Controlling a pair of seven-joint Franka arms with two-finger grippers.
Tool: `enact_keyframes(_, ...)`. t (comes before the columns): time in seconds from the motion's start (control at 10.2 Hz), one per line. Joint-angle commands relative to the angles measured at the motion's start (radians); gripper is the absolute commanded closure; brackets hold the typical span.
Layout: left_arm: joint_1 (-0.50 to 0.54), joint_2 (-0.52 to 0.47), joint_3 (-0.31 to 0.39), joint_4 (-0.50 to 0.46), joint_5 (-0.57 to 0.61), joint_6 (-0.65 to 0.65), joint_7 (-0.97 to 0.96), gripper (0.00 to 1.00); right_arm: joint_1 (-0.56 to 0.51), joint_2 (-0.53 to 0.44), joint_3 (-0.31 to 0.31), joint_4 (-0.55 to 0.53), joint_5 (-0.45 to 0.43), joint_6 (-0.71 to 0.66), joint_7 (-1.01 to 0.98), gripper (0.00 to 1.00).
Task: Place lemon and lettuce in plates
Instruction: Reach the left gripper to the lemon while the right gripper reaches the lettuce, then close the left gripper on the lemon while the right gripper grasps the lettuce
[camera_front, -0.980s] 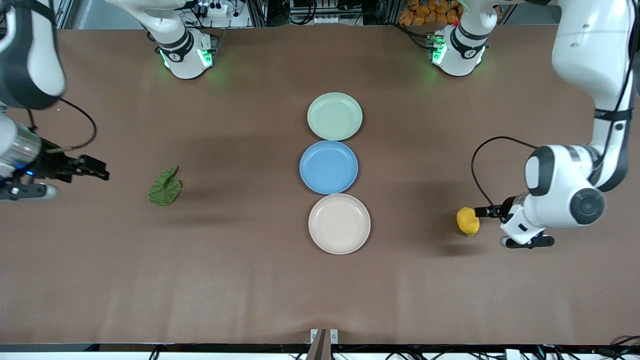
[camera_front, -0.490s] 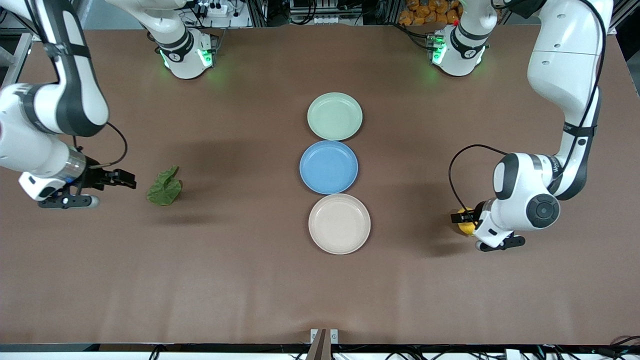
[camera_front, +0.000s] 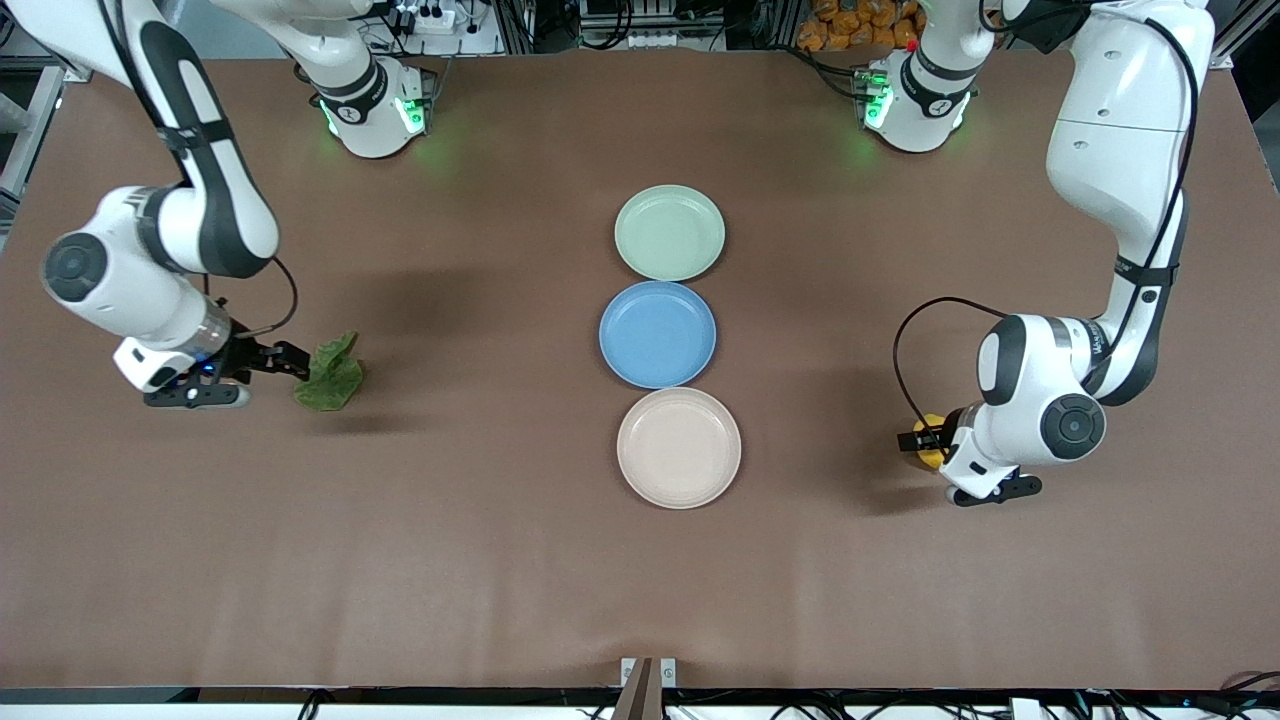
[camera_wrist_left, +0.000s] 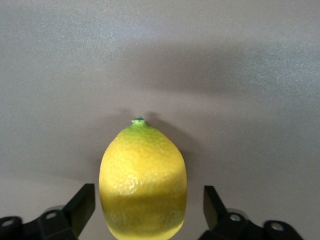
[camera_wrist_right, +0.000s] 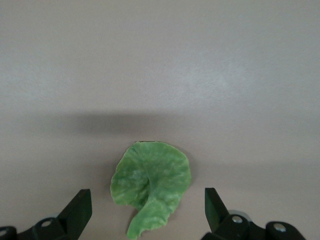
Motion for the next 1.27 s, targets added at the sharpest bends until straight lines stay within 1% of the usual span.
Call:
enact_keyframes(0.0,-0.004,0.000,0.002,0.004,0.006,0.008,-0.015,0.88,0.022,0.051,0.003,-0.058,-0.008,0.140,-0.003,0.00)
enact_keyframes(0.1,-0.002,-0.002,0.002,0.002,0.006,0.008,-0.015,1.00,0.032,0.074,0.003,-0.072,-0.008,0.190,-0.003,0.00)
enact_keyframes(0.2,-0.005,-0.008,0.002,0.004,0.005,0.008,-0.020,1.00,0.033,0.097,0.003,-0.073,-0.008,0.216,-0.003,0.00)
enact_keyframes(0.39,-0.059,-0.040,0.000,0.010,-0.004,0.006,-0.068,1.00,0.039,0.138,0.001,-0.072,-0.008,0.262,-0.012,0.00)
enact_keyframes(0.59,-0.143,-0.090,-0.001,0.025,-0.008,-0.003,-0.153,1.00,0.038,0.150,0.001,-0.072,-0.008,0.273,-0.013,0.00)
enact_keyframes(0.69,-0.186,-0.094,-0.001,0.054,-0.009,-0.003,-0.206,1.00,0.038,0.167,0.001,-0.072,-0.008,0.287,-0.013,0.00)
enact_keyframes(0.88,-0.281,-0.083,-0.001,0.088,-0.011,-0.003,-0.332,1.00,0.033,0.198,0.001,-0.073,-0.008,0.305,-0.013,0.00)
enact_keyframes(1.18,-0.401,-0.026,-0.001,0.168,-0.067,0.026,-0.458,1.00,0.029,0.197,0.001,-0.087,-0.008,0.305,-0.015,0.00)
